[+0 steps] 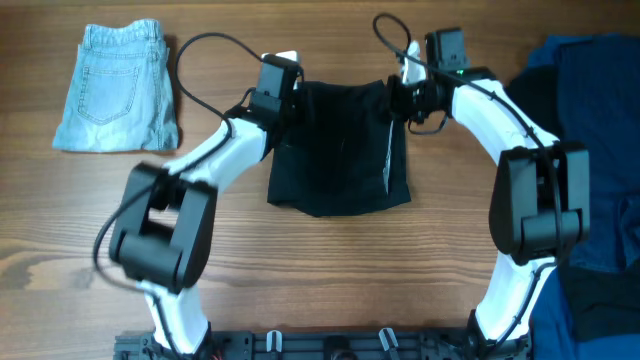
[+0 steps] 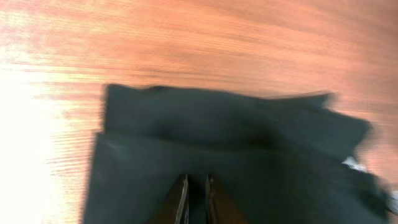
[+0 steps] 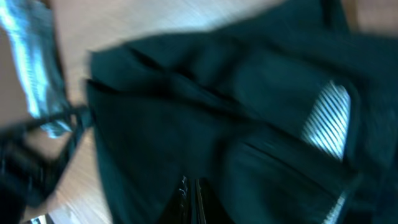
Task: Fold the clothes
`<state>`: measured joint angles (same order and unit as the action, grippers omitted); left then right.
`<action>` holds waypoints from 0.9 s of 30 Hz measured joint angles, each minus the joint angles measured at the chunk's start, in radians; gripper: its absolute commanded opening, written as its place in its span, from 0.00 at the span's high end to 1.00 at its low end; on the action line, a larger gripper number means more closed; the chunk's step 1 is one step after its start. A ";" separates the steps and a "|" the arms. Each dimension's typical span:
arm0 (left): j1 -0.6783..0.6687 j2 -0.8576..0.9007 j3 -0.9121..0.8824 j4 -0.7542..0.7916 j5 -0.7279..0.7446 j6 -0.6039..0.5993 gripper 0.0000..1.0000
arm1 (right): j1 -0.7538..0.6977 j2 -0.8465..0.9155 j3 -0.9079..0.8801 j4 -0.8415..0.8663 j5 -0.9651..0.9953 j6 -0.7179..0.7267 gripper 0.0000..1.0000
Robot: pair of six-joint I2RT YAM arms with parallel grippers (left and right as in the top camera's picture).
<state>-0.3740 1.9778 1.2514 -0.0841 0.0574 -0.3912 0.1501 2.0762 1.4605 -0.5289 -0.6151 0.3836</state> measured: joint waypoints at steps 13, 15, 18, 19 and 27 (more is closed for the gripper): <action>0.127 0.008 -0.001 0.034 0.052 -0.056 0.96 | -0.002 -0.006 -0.080 -0.016 0.116 -0.030 0.93; 0.125 -0.135 0.000 -0.070 0.064 -0.065 0.95 | -0.016 -0.076 -0.080 -0.044 0.132 -0.039 0.68; 0.097 -0.382 0.020 -0.262 0.079 -0.091 0.89 | -0.092 -0.231 -0.073 -0.099 0.165 -0.055 0.21; 0.076 -0.444 0.028 -0.348 0.083 -0.101 0.90 | -0.136 -0.279 -0.066 -0.122 0.185 -0.056 0.05; -0.113 -0.413 0.014 -0.603 0.090 -0.113 0.96 | -0.386 -0.342 -0.056 -0.219 0.385 -0.061 0.00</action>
<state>-0.4866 1.5650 1.2652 -0.6876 0.1474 -0.5037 -0.2356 1.7344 1.4040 -0.7475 -0.2298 0.3229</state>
